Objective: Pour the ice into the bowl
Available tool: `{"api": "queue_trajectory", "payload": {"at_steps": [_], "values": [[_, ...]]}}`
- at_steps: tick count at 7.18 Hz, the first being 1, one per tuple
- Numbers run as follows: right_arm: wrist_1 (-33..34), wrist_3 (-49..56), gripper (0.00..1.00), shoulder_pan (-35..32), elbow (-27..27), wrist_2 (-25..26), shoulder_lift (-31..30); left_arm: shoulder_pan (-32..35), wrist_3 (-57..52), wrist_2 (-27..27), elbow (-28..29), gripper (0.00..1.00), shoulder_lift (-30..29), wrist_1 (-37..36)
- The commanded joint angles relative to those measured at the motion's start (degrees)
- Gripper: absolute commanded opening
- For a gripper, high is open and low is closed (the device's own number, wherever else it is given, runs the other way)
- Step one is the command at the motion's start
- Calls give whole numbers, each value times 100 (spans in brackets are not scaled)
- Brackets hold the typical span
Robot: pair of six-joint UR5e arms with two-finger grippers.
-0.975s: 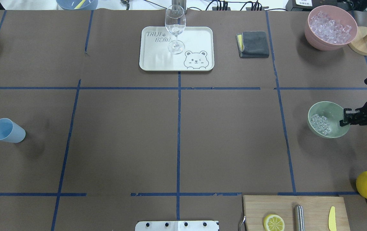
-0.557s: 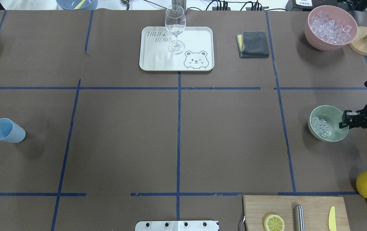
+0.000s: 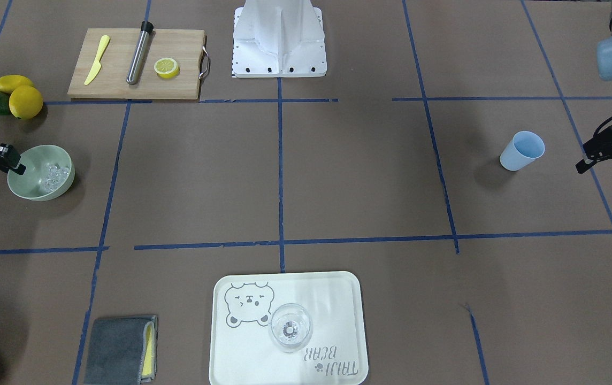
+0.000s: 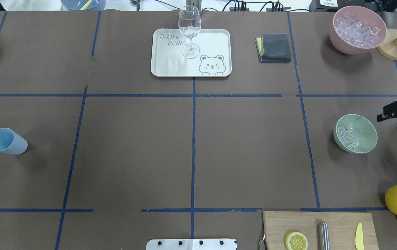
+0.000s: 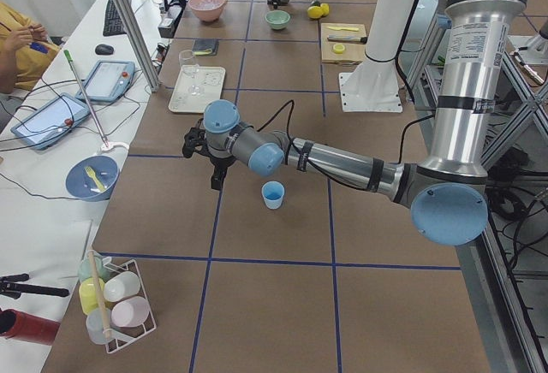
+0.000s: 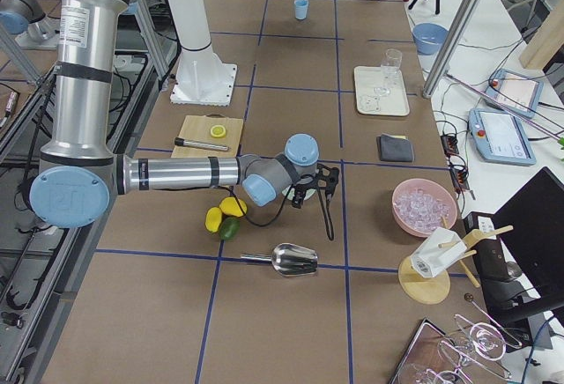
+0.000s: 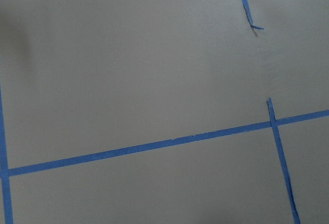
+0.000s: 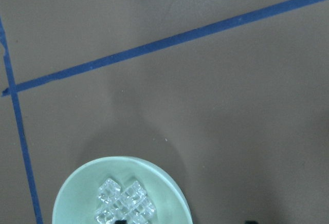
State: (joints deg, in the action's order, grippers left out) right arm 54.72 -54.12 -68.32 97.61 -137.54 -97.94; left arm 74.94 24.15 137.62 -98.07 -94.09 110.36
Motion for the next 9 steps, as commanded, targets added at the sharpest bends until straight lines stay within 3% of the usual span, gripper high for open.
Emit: {"api": "queue_trajectory", "payload": {"at_steps": [1, 4, 5, 8, 9], "values": [[266, 1089, 100, -767, -126, -98, -50, -6, -7, -34, 111, 100, 154, 212], [1844, 3960, 100, -1786, -102, 226, -24, -32, 80, -16, 278, 100, 691, 1115], [1928, 4605, 100, -1842, -84, 593, -93, -32, 90, 19, 279, 100, 673, 1145], [2087, 4621, 100, -1825, -5, 326, -138, 81, -293, -60, 288, 100, 786, 1128], [2400, 4621, 100, -1825, 21, 194, -16, 561, -1480, -69, 514, 100, 796, 814]]}}
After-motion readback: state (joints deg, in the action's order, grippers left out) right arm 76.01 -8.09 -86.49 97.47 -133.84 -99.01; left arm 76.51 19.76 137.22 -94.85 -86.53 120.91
